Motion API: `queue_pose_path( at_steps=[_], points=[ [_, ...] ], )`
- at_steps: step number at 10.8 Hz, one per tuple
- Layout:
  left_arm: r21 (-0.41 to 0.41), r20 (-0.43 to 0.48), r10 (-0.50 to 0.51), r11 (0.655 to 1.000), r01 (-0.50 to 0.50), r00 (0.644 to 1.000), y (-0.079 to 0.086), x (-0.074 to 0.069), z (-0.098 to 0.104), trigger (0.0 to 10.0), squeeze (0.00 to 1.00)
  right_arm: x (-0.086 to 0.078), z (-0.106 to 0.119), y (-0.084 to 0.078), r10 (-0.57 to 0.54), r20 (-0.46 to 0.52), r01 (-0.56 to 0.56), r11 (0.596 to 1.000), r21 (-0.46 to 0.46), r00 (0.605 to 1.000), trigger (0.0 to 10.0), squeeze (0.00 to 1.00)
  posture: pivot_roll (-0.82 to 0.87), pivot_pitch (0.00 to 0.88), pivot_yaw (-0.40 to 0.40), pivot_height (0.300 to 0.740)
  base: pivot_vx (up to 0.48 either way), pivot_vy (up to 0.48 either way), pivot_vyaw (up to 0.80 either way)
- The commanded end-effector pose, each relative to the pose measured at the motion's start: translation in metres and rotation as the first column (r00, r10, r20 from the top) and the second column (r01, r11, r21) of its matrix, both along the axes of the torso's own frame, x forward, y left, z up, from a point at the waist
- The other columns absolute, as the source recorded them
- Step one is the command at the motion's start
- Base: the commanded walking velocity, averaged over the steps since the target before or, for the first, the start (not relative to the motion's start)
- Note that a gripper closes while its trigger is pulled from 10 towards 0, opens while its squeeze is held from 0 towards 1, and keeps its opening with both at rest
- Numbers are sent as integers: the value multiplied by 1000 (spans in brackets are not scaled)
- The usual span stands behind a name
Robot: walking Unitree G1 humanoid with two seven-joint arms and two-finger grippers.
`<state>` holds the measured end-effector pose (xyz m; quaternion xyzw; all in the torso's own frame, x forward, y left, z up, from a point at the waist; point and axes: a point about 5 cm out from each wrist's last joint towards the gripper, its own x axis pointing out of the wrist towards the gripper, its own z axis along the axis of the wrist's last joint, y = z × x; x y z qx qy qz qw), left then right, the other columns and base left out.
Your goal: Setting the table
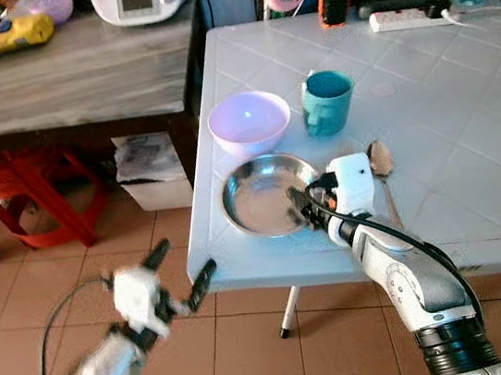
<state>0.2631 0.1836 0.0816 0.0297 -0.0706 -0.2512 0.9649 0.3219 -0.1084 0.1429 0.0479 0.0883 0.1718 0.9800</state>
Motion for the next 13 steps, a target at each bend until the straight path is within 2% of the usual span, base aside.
queue_pose_path(
  at_steps=[1, 2, 3, 5, 6, 7, 10, 11, 13],
  points=[
    [2, 46, 20, 1000, -20, 999, 5, 7, 23, 10000, 0, -3, 0, 4, 20, 5, -20, 1000, 24, 1000, 10000, 0, -9, 172, 36, 740, 0, 0, 0],
    [15, 88, -2, 1000, 1, 996, -2, 9, 46, 10000, 0, -4, 0, 5, 23, 8, -23, 1000, -4, 1000, 10000, 0, -9, 172, 36, 740, 0, 0, 0],
    [37, 73, -32, 999, 29, 997, -12, 8, 47, 10000, 0, -6, -3, 6, 33, 3, -33, 999, -3, 999, 10000, 0, -11, 174, 35, 740, 0, 0, 0],
    [115, 35, -182, 977, 177, 983, -30, -4, 33, 10000, 0, -9, -11, 4, 49, -29, -49, 999, -5, 998, 10000, 0, -11, 174, 35, 740, 0, 0, 0],
    [152, -16, -205, 967, 205, 979, -30, -8, 28, 10000, 0, -9, -13, 4, 54, -48, -53, 998, 14, 997, 10000, 0, -17, 172, 27, 740, 0, 0, 0],
    [151, -42, -203, 967, 207, 978, -27, -9, 27, 10000, 0, -9, -16, 1, 47, -74, -45, 999, 20, 996, 10000, 0, -20, 173, 24, 740, 0, 0, 0],
    [161, -51, -194, 966, 200, 980, -22, -11, 24, 10000, 0, -10, -30, -8, -12, -154, 12, 1000, -3, 988, 10000, 0, -19, 173, 22, 740, 0, 0, 0],
    [162, -54, -194, 966, 201, 979, -22, -12, 23, 10000, 0, -9, -34, -11, -45, -184, 47, 999, 8, 982, 0, 0, -13, 171, 22, 740, 0, 0, 0],
    [161, -64, -197, 966, 204, 978, -20, -14, 20, 10000, 0, -10, -38, -16, -74, -220, 78, 997, 9, 973, 0, 0, -13, 172, 22, 740, 0, 0, 0]
  ],
)
